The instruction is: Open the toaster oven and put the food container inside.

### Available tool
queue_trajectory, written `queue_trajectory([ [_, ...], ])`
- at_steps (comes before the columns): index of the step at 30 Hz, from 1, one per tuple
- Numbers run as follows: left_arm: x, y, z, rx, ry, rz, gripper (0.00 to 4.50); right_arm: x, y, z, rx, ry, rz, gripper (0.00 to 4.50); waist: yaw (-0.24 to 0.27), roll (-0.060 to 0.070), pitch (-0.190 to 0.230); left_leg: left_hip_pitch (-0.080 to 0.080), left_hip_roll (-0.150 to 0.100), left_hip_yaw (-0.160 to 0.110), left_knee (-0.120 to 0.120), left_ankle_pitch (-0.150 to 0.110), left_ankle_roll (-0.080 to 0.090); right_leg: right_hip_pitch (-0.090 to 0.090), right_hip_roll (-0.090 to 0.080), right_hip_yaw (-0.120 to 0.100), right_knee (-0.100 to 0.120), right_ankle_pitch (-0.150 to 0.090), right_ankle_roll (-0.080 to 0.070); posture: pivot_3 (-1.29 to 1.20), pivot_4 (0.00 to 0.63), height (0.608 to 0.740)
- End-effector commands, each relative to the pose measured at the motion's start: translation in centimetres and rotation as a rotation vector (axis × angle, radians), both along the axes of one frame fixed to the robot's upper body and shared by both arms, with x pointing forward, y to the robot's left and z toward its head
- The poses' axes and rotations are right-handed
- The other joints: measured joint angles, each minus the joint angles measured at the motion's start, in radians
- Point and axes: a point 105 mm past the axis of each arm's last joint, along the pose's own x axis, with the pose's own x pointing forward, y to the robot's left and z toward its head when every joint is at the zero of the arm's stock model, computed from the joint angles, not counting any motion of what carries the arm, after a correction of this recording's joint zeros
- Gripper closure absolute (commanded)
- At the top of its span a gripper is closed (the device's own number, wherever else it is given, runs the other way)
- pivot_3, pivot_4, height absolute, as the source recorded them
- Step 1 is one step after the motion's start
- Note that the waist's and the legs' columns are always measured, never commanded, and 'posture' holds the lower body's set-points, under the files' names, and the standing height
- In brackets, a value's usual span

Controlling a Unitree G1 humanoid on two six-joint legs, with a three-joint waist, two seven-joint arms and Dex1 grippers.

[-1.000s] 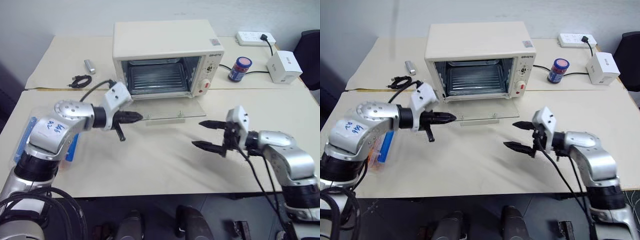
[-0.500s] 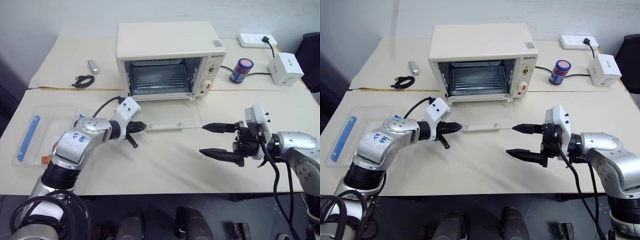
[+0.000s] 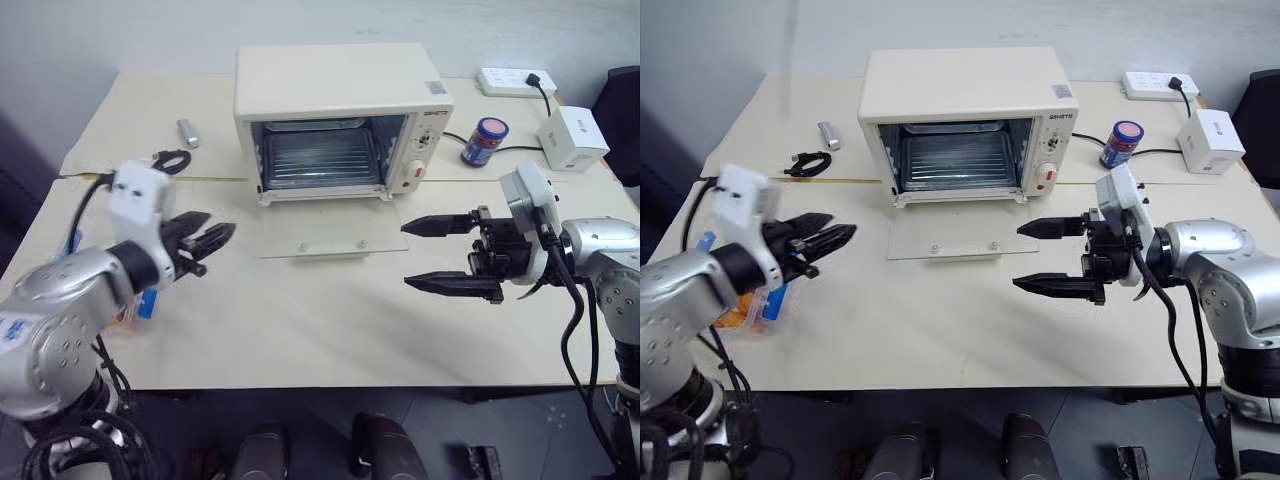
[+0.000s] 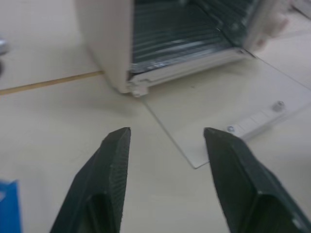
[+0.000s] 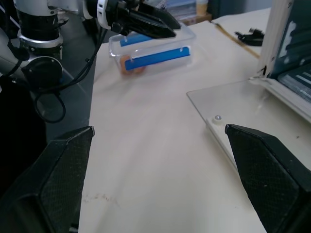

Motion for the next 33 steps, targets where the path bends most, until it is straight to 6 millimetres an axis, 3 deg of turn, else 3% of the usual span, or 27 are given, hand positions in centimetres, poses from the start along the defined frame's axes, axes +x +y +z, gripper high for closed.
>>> queue_trajectory([
  [1,-2.1,1.2,1.2,-0.089,-0.136,0.132,0.83,0.5,0.6,0.6,-0.009,-0.052,0.067,0.00,0.000,-0.002,0.000,0.000,0.000,0.000,0.000,0.000,0.000,0.000,0.000,0.000,0.000,0.000,0.000,0.00,0.150,0.740],
  [4,-3.1,2.8,0.9,-0.227,-0.169,0.252,0.02,1.2,1.4,0.6,-0.012,-0.074,0.104,0.00,0.000,-0.003,-0.001,0.001,0.001,-0.001,0.000,0.000,-0.001,0.000,0.000,0.000,0.000,0.000,0.000,0.00,0.150,0.740],
  [7,-6.2,4.0,0.9,-0.396,-0.253,0.410,0.02,1.6,2.0,0.5,-0.015,-0.074,0.145,0.00,-0.008,-0.003,-0.001,0.002,0.001,-0.005,0.000,0.000,-0.001,0.000,-0.002,0.003,0.001,0.000,0.000,0.00,0.150,0.740],
  [10,-9.2,6.2,0.7,-0.636,-0.195,0.595,0.02,1.7,2.5,0.4,-0.019,-0.065,0.186,0.00,-0.022,-0.007,-0.001,0.003,0.007,-0.006,-0.001,-0.004,0.000,0.000,-0.012,0.010,0.001,0.001,-0.002,0.00,0.150,0.740],
  [15,-11.2,8.9,-0.1,-0.809,-0.117,0.831,0.02,1.8,3.0,0.5,-0.013,-0.059,0.208,0.00,-0.017,-0.006,-0.002,0.008,0.000,-0.007,0.000,-0.002,0.004,0.006,-0.015,0.007,-0.003,0.000,-0.004,0.00,0.150,0.740],
  [21,-12.0,9.8,-3.8,-0.935,0.049,1.068,0.02,1.3,3.3,0.8,0.002,-0.063,0.211,0.00,-0.020,-0.006,-0.002,0.011,-0.004,-0.003,-0.001,-0.003,0.006,0.008,-0.013,0.007,-0.005,0.001,-0.005,0.00,0.150,0.740],
  [27,-10.1,10.0,-4.6,-0.958,0.094,1.101,0.02,1.0,3.5,1.2,0.028,-0.070,0.181,0.00,-0.019,-0.006,-0.002,0.011,-0.002,-0.001,-0.001,-0.005,0.004,0.007,-0.005,0.005,-0.006,0.001,-0.005,0.00,0.150,0.740],
  [33,-9.4,10.7,-7.9,-0.959,0.263,1.190,0.02,-0.1,3.2,1.8,0.034,-0.080,0.179,0.00,-0.021,-0.006,-0.002,0.011,-0.001,-0.001,-0.001,-0.005,0.004,0.006,-0.003,0.006,-0.006,0.000,-0.005,0.00,0.150,0.740],
])
